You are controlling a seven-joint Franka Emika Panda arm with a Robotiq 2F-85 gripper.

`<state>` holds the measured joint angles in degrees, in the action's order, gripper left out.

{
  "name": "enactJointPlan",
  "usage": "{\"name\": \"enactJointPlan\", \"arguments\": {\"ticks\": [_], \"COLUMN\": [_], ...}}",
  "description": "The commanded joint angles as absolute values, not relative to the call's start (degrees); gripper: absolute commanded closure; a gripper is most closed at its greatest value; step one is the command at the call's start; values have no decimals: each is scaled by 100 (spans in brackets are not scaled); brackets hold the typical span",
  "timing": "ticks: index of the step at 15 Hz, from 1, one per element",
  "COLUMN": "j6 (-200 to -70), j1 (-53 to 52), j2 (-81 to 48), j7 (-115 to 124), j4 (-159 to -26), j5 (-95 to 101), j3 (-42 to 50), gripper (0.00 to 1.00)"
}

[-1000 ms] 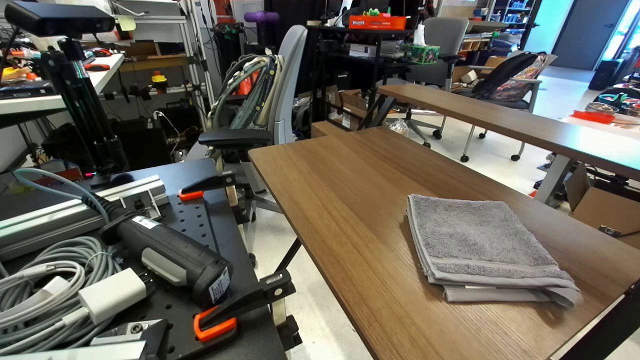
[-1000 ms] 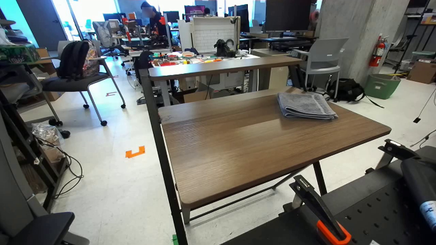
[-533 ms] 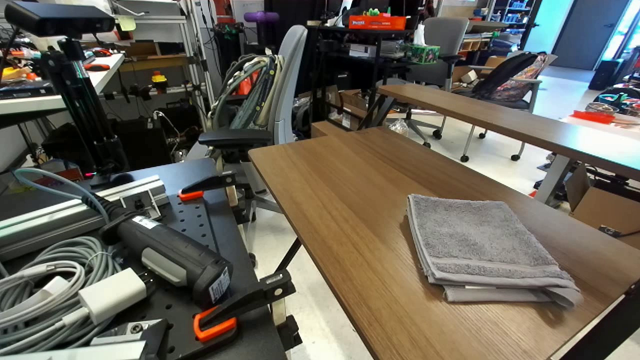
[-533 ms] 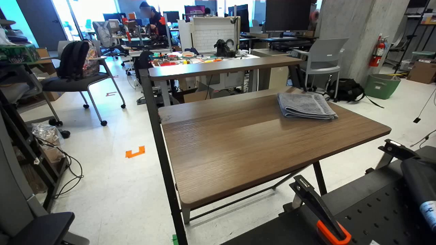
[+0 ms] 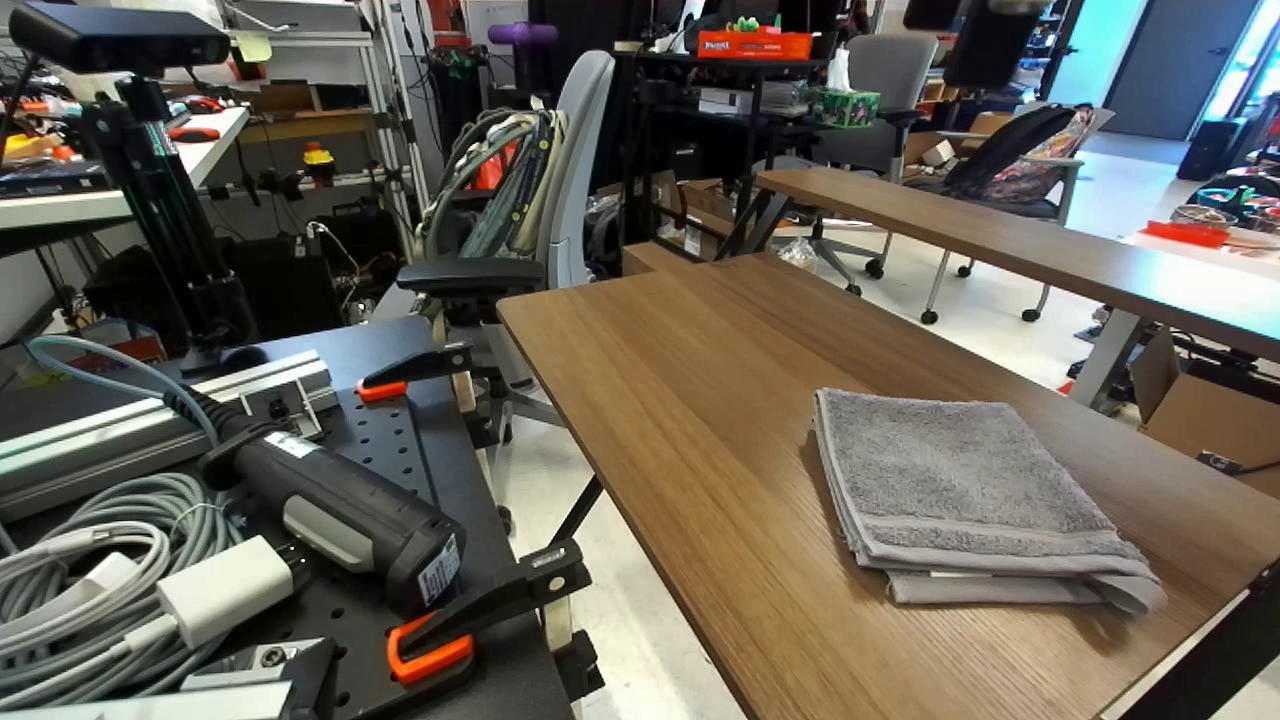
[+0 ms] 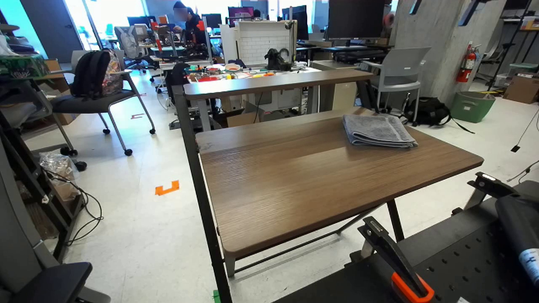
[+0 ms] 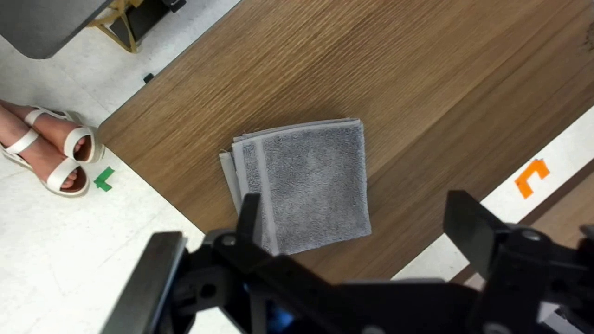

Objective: Slide the towel slightly to the left

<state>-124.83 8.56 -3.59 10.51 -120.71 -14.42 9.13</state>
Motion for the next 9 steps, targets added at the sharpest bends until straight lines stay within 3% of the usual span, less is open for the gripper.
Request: {"name": "enactJointPlan", "arguments": {"ticks": [1, 9], "j6": [-12398, -12564], "j1": [833, 634], "j2": [-1053, -2606], "j7": [1454, 1865], "j4": [-11423, -10316], "j5": [-1214, -730], "j3": [894, 878], "gripper": [0, 0]}}
